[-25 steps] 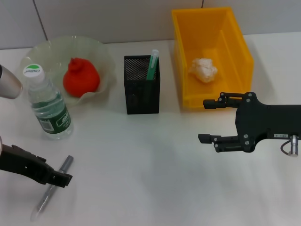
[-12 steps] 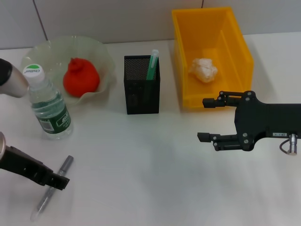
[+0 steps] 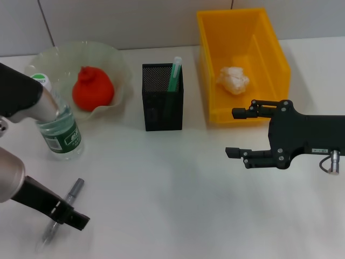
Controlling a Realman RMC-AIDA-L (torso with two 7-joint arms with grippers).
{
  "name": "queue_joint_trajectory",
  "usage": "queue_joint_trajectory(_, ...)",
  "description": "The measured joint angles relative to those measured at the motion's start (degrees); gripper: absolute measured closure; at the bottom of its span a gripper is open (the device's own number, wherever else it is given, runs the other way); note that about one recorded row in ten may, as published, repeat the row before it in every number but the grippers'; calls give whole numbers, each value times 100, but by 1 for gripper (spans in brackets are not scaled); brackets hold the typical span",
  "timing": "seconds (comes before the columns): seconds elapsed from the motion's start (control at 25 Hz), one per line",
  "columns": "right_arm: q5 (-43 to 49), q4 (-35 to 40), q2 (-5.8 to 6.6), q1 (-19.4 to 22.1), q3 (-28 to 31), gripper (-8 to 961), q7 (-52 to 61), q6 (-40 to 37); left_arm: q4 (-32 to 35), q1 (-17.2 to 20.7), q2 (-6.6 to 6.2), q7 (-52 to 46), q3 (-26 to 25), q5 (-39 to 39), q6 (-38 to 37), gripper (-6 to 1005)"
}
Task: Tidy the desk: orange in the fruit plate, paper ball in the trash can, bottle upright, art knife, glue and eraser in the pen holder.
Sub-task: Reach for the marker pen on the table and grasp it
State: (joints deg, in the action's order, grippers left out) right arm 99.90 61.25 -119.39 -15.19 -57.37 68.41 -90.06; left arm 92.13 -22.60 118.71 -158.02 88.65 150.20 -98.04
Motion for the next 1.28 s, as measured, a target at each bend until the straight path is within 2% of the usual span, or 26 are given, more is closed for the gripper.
queue_joint_trajectory(0.24,-5,-3,4,-11,-4,197,-2,40,-54,-75,-3,-181,24,153,44,155)
queue_joint_trajectory(0.6,-15,-24,4,-10,-56,197,-21,149,-527,-297,2,-240,55,257,138,153)
queue_joint_trajectory(0.96,-15,-90,4,-78,-30,196,-21,155,-514,-318,5,-251,97,546,292,154)
queue_joint_trajectory(1.28,-16,-165,12,-140,-7,196,-81,200,-521,-306,13,-317,418,733,284,154)
